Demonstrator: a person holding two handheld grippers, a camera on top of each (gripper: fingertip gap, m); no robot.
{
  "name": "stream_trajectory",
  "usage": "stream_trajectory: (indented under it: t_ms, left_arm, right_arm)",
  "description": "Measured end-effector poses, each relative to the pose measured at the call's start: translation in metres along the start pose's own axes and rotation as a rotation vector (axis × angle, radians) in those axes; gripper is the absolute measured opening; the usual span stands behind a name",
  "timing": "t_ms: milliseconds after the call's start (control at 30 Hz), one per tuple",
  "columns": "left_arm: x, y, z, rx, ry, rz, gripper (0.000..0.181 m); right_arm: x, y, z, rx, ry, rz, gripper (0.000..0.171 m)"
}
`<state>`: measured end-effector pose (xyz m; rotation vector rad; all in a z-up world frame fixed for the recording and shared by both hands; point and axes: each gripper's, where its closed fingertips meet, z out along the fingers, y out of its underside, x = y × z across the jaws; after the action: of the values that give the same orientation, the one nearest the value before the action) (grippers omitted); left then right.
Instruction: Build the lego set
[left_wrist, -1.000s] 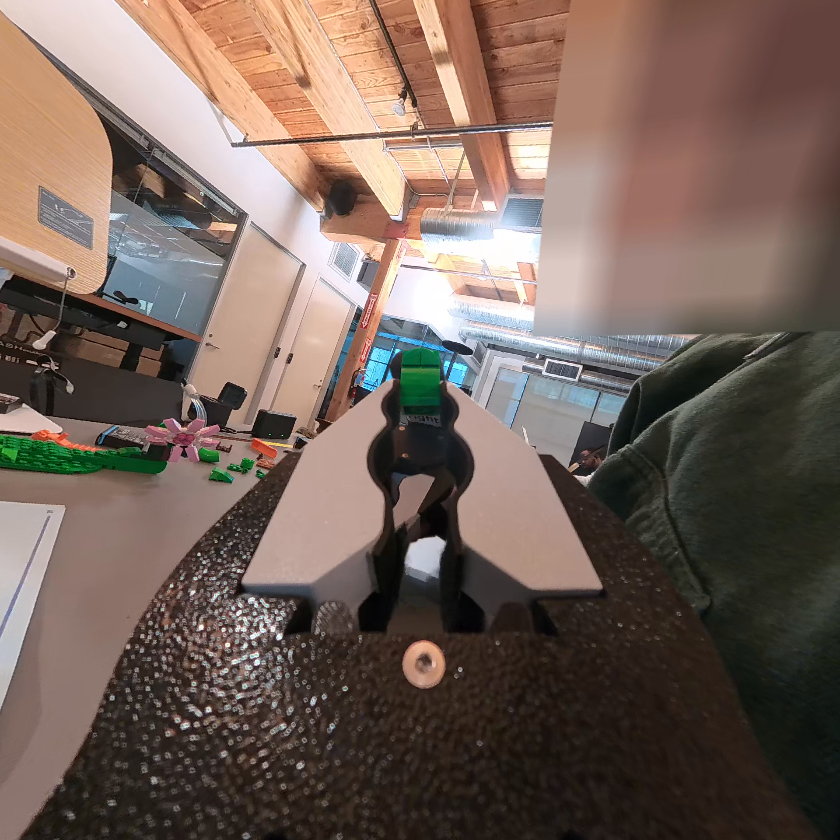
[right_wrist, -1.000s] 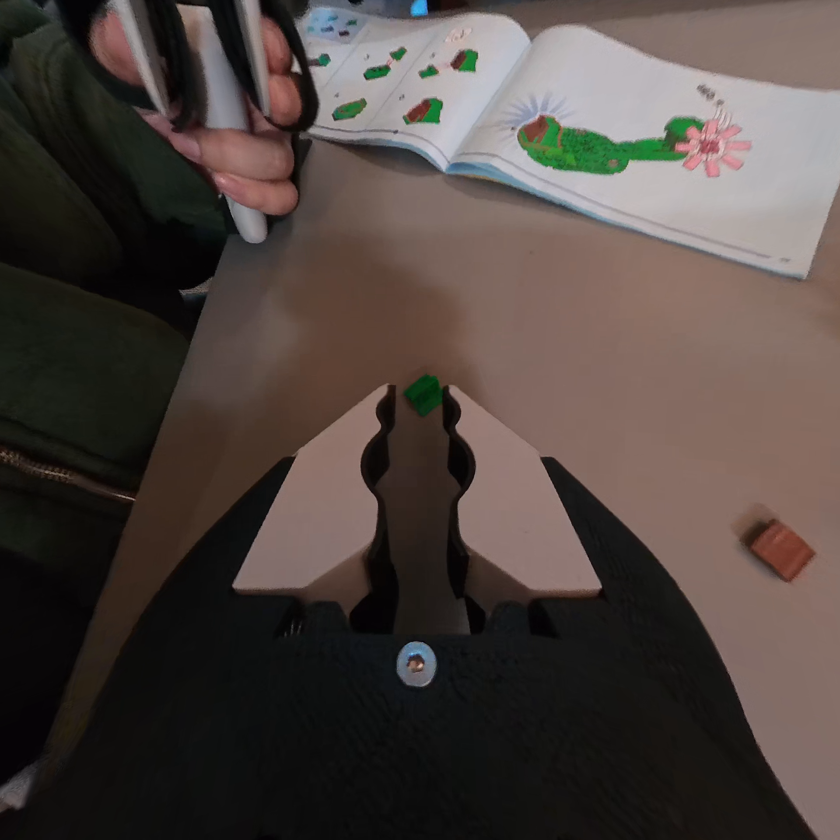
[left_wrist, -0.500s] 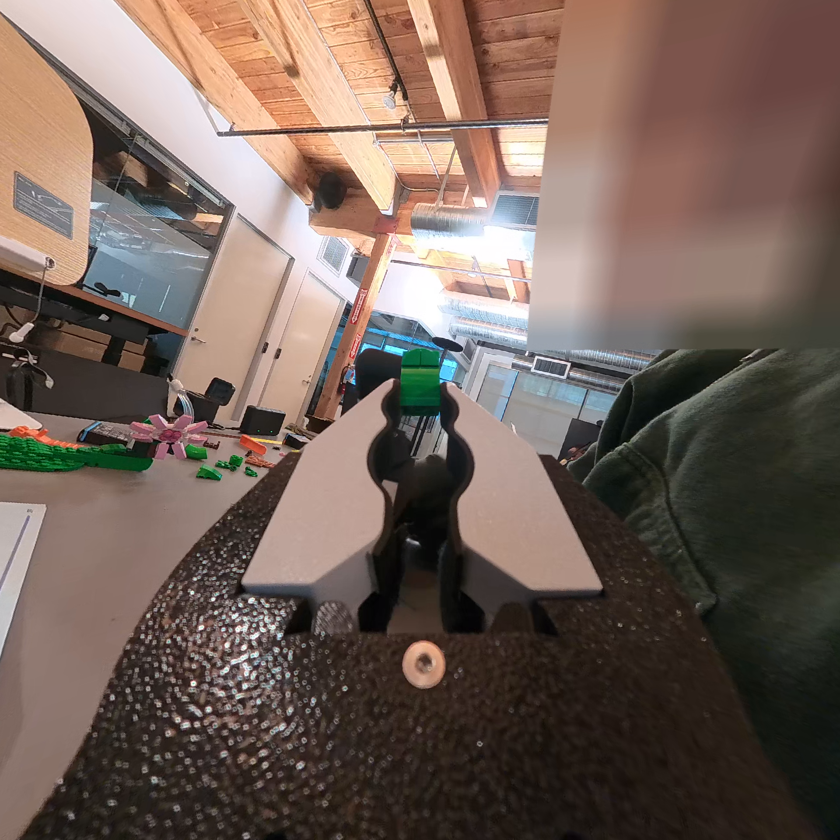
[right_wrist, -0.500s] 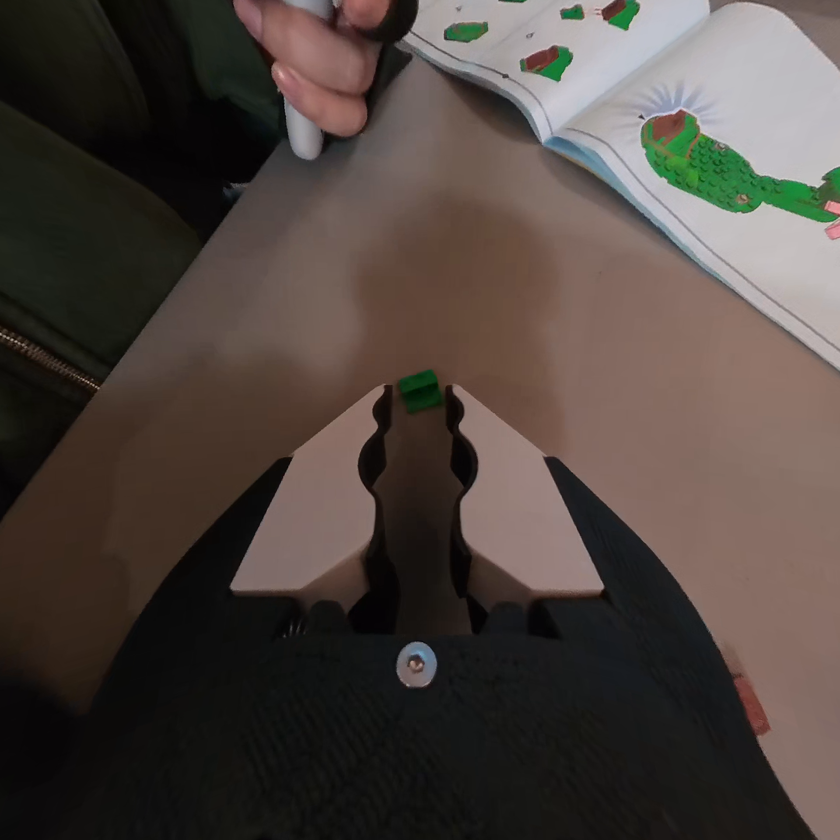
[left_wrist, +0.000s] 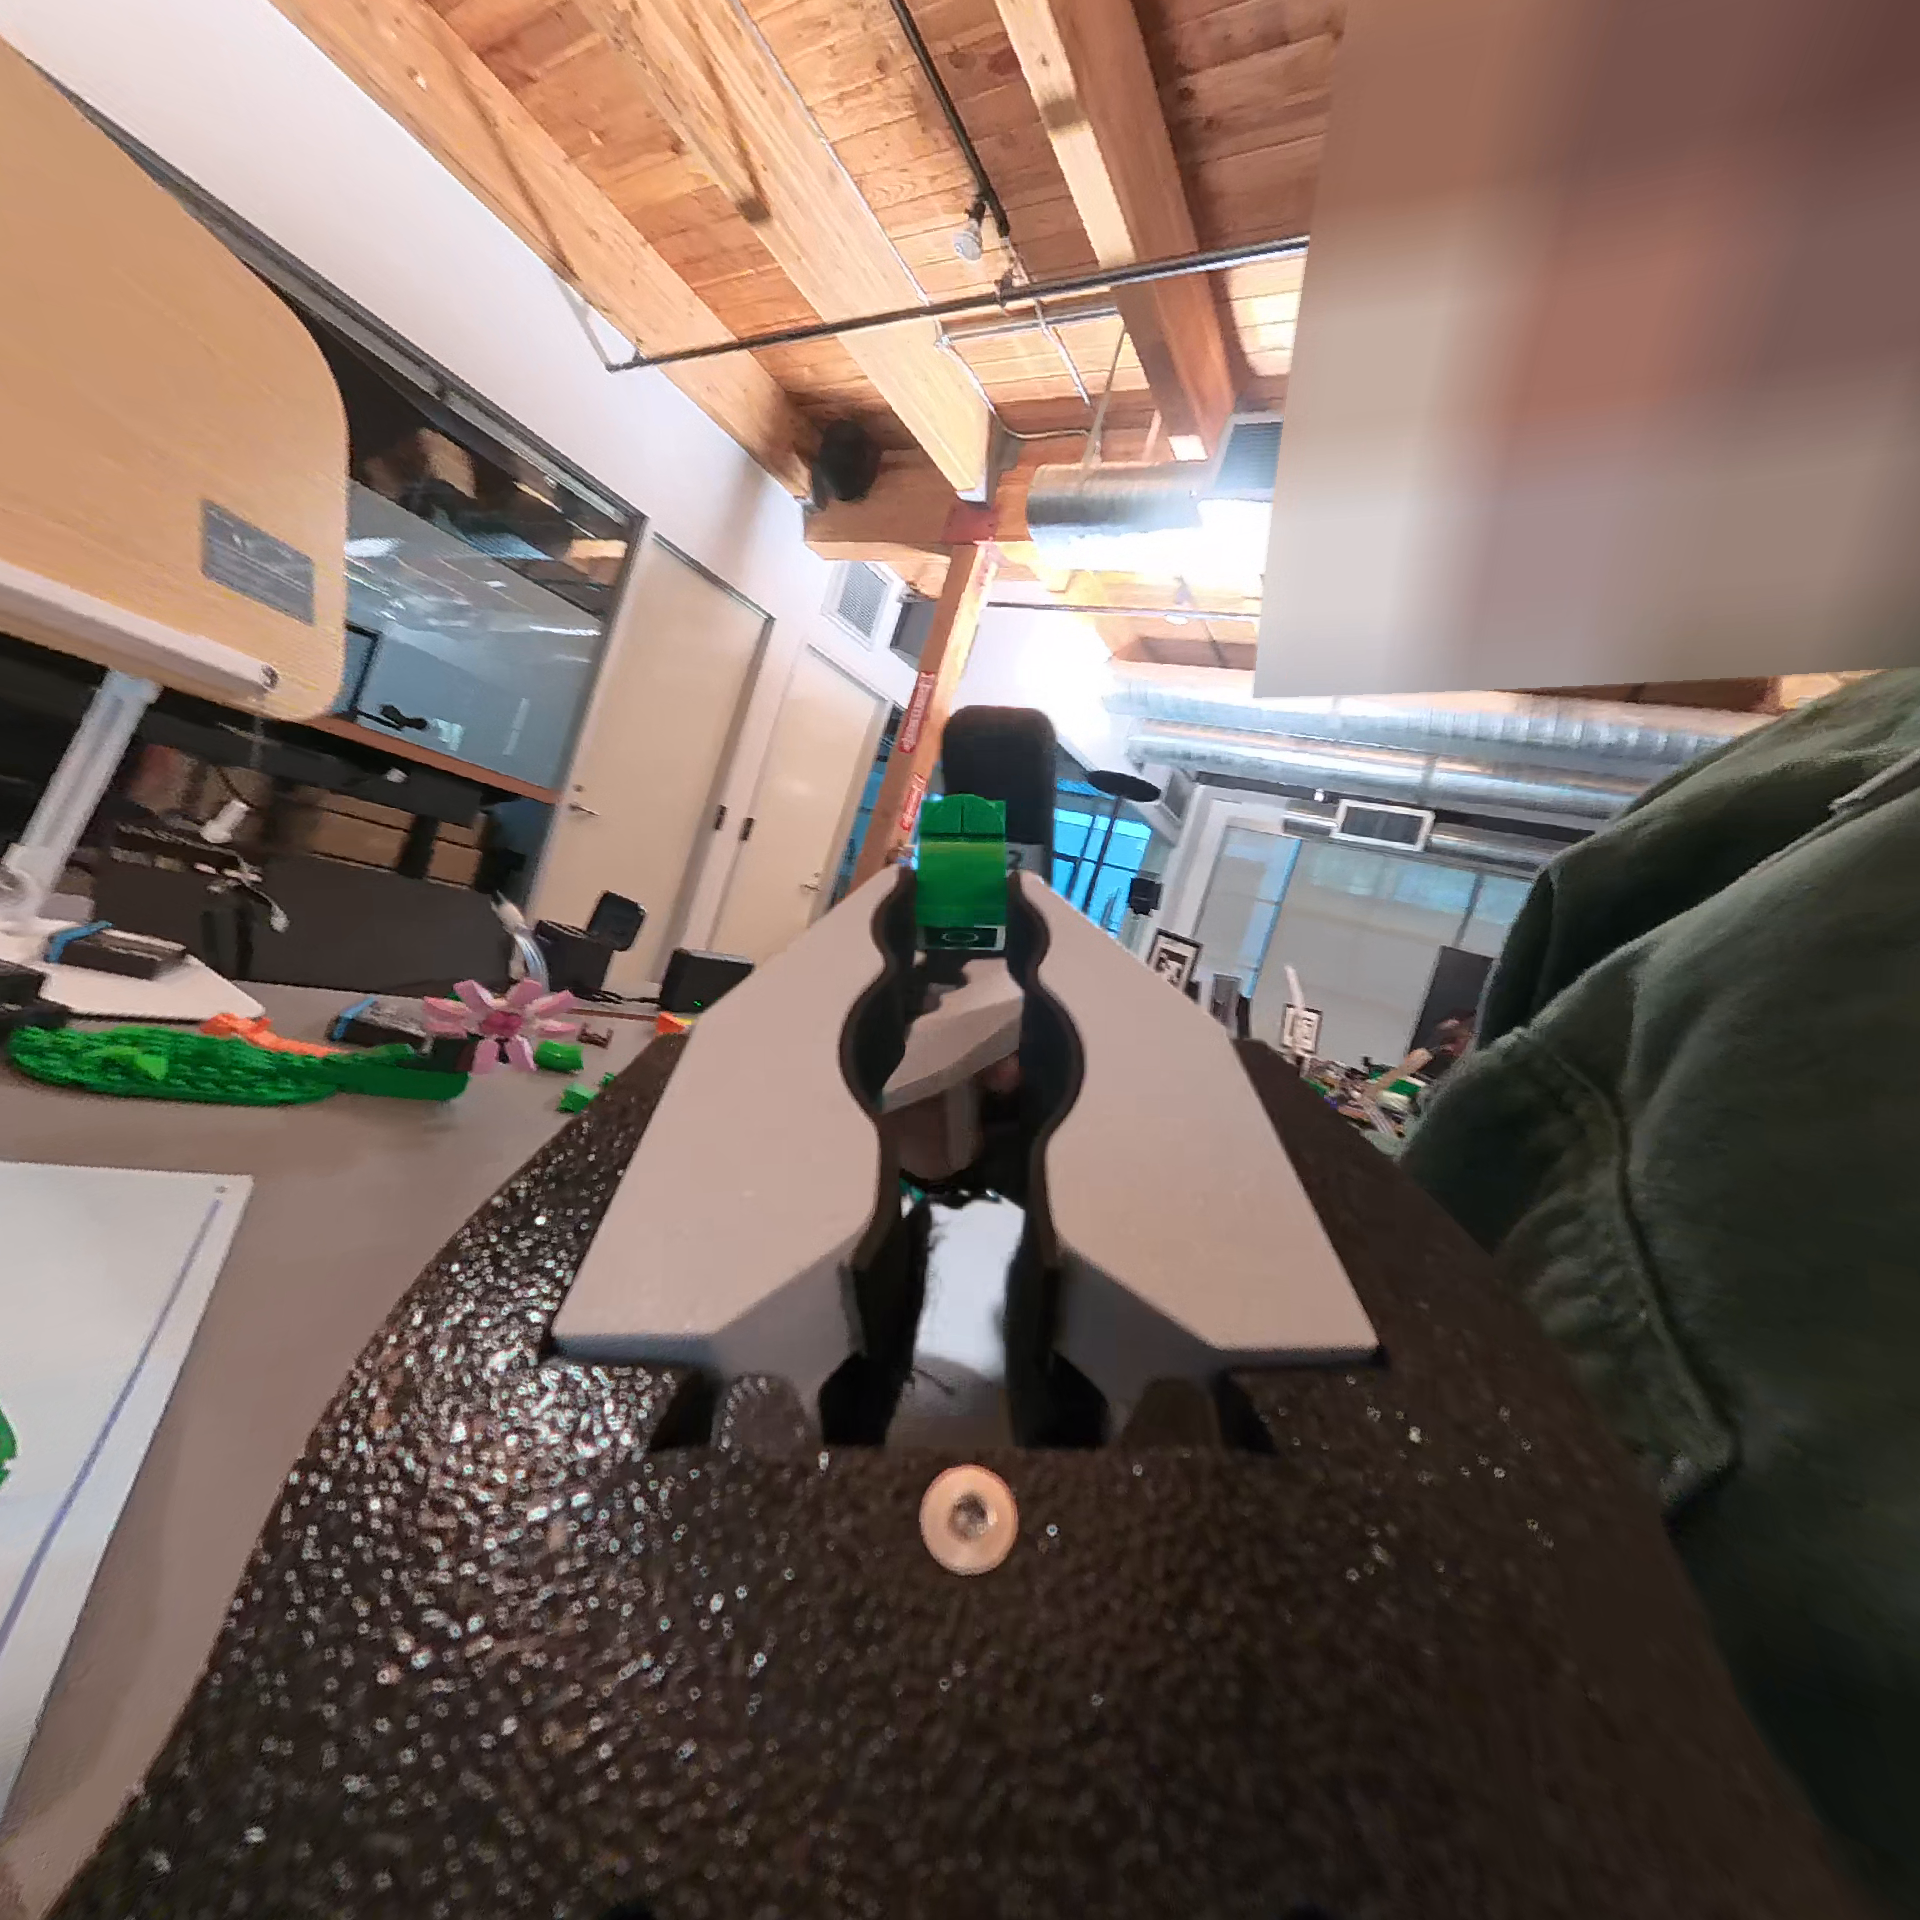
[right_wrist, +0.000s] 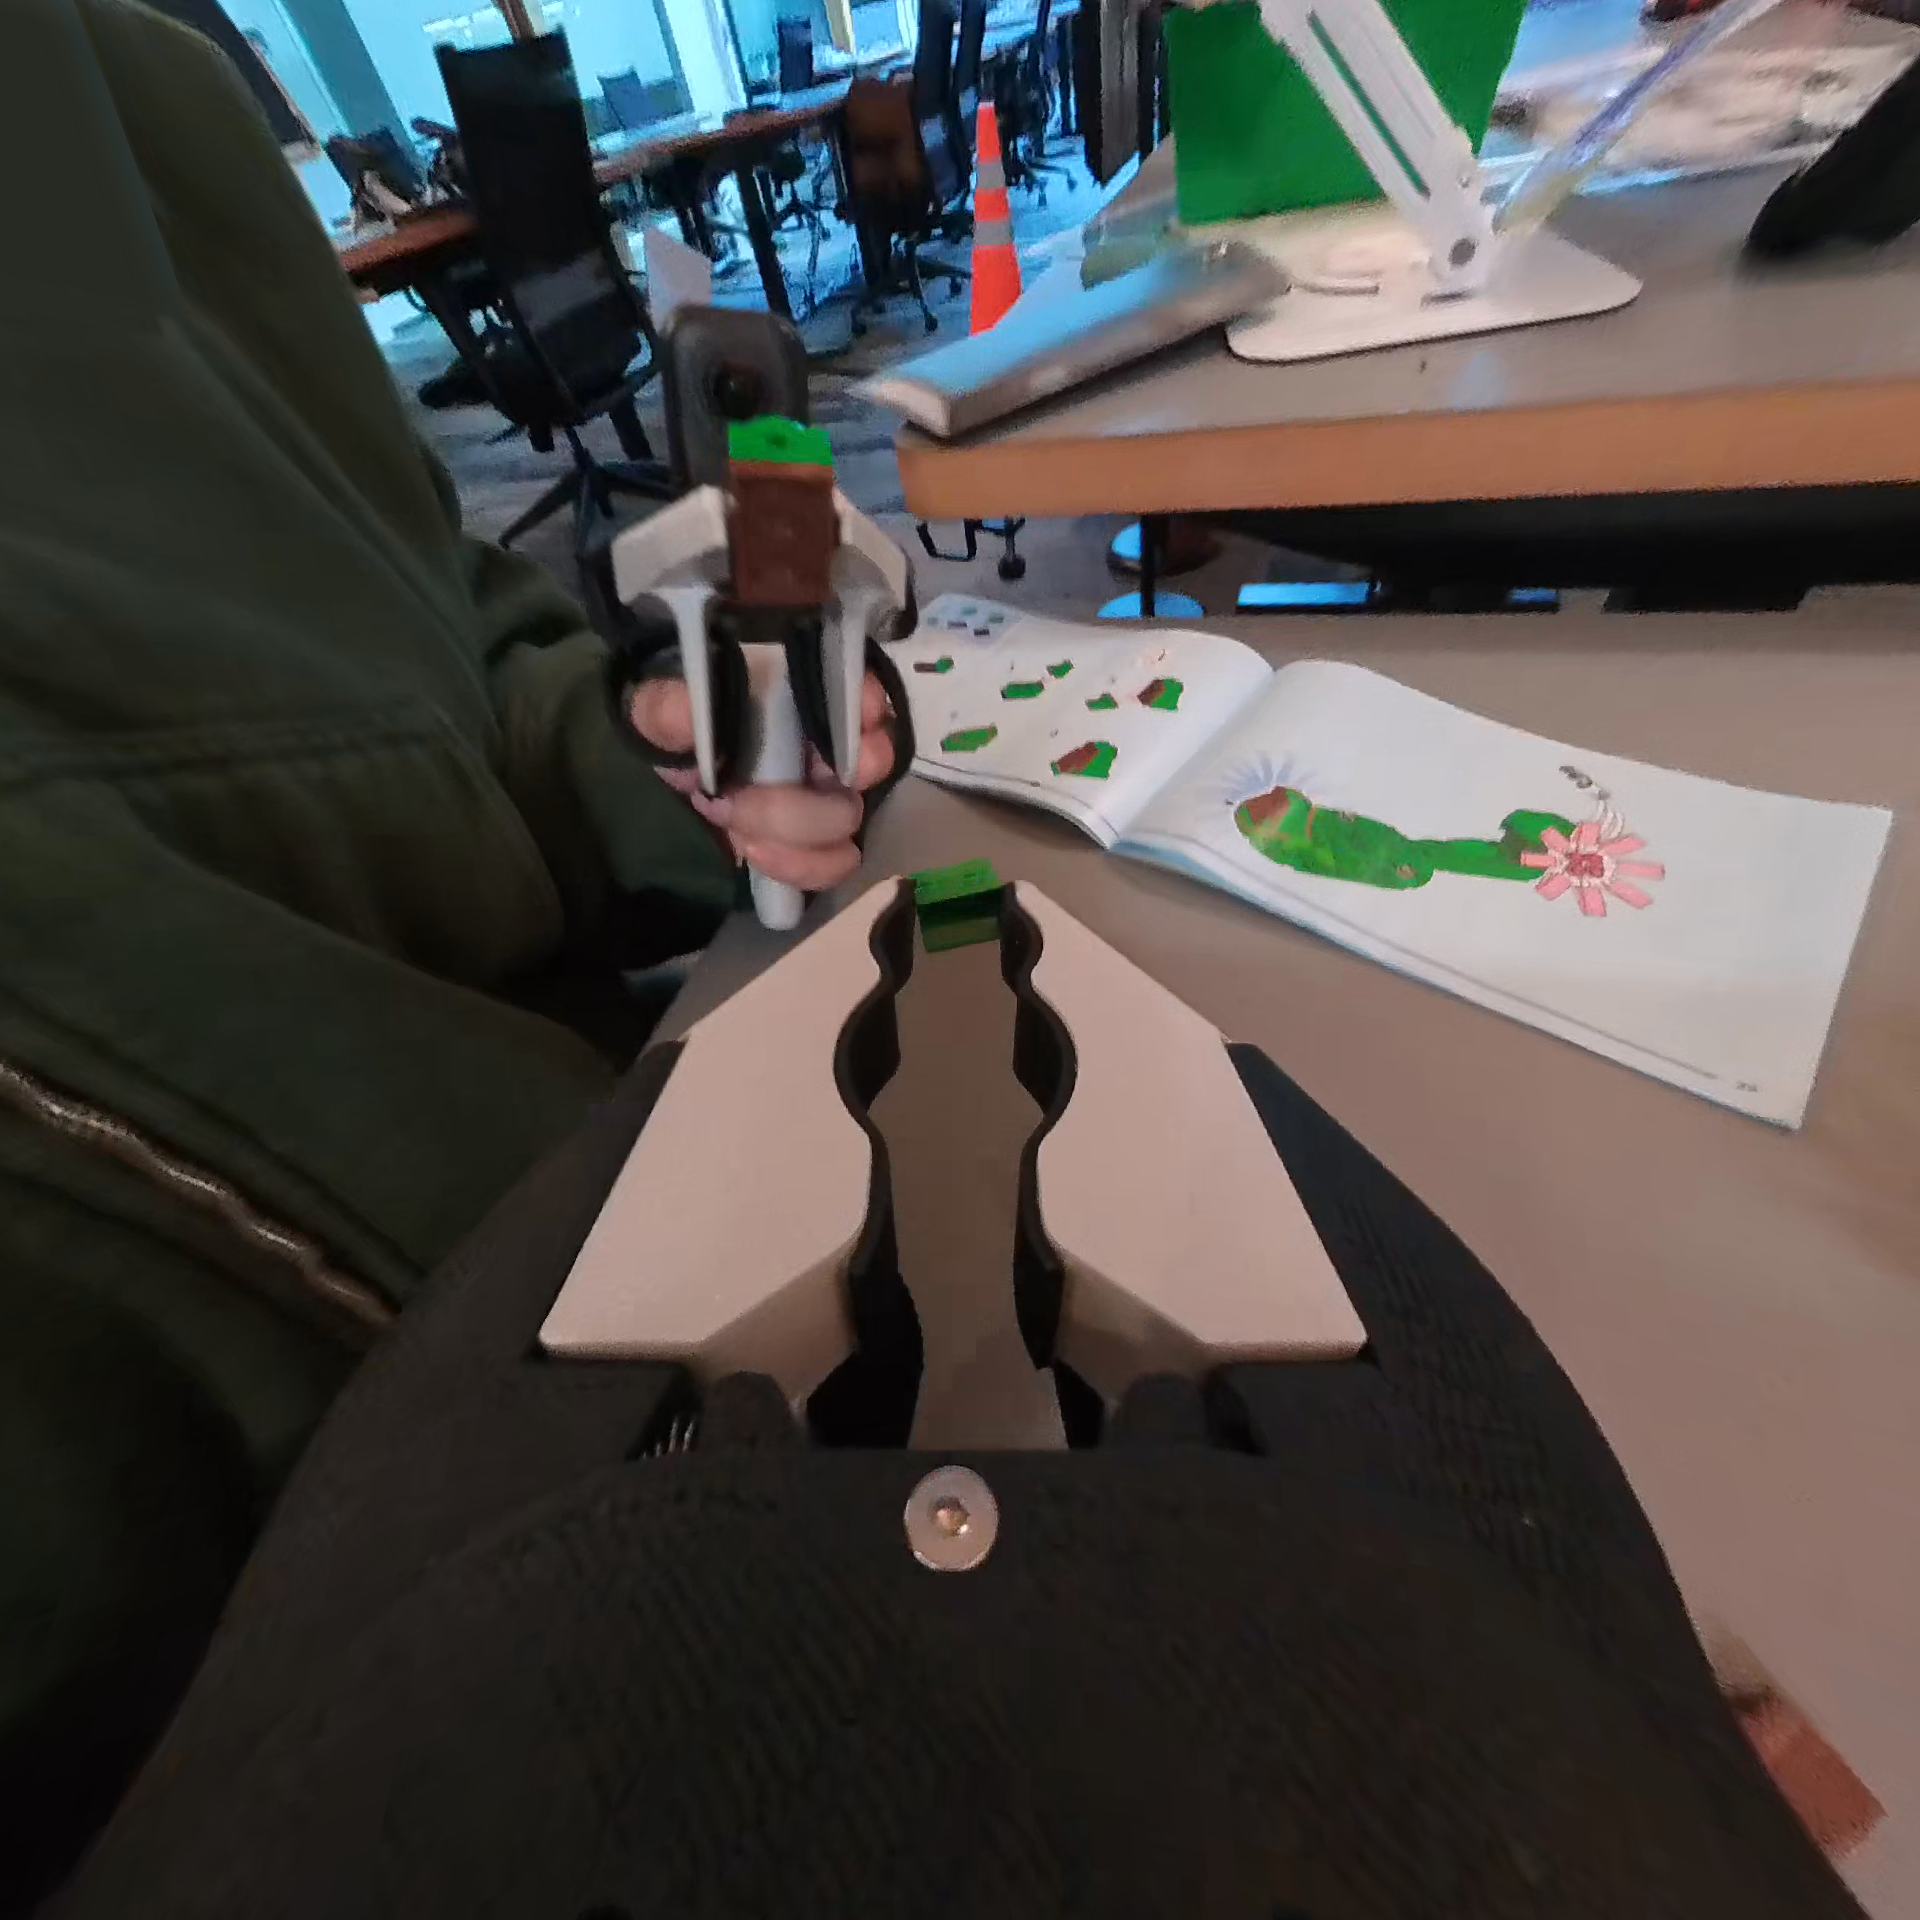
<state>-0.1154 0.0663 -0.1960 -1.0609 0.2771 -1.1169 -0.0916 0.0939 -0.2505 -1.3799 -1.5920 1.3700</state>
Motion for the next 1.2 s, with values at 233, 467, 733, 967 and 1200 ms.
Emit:
stream_trajectory:
  t_ms: [233,467,733,967,1200]
  left_arm:
    - [0.006,0.000,0.012,0.011,0.004,0.028,0.013]
    - [0.026,0.024,0.017,-0.063,0.043,0.208,0.014]
    - [0.030,0.033,0.020,-0.099,0.061,0.259,0.014]
    - [0.027,0.032,0.020,-0.091,0.059,0.230,0.014]
    - [0.022,0.026,0.019,-0.063,0.037,0.210,0.013]
  right_arm:
    - [-0.013,-0.009,-0.003,-0.023,0.014,-0.016,0.015]
    - [-0.015,0.010,-0.011,-0.061,0.009,0.000,0.014]
    - [-0.013,0.016,-0.013,-0.074,0.015,0.003,0.015]
    - [-0.015,0.011,-0.015,-0.055,0.011,0.011,0.014]
    - [-0.017,0.003,-0.015,-0.027,0.026,-0.005,0.014]
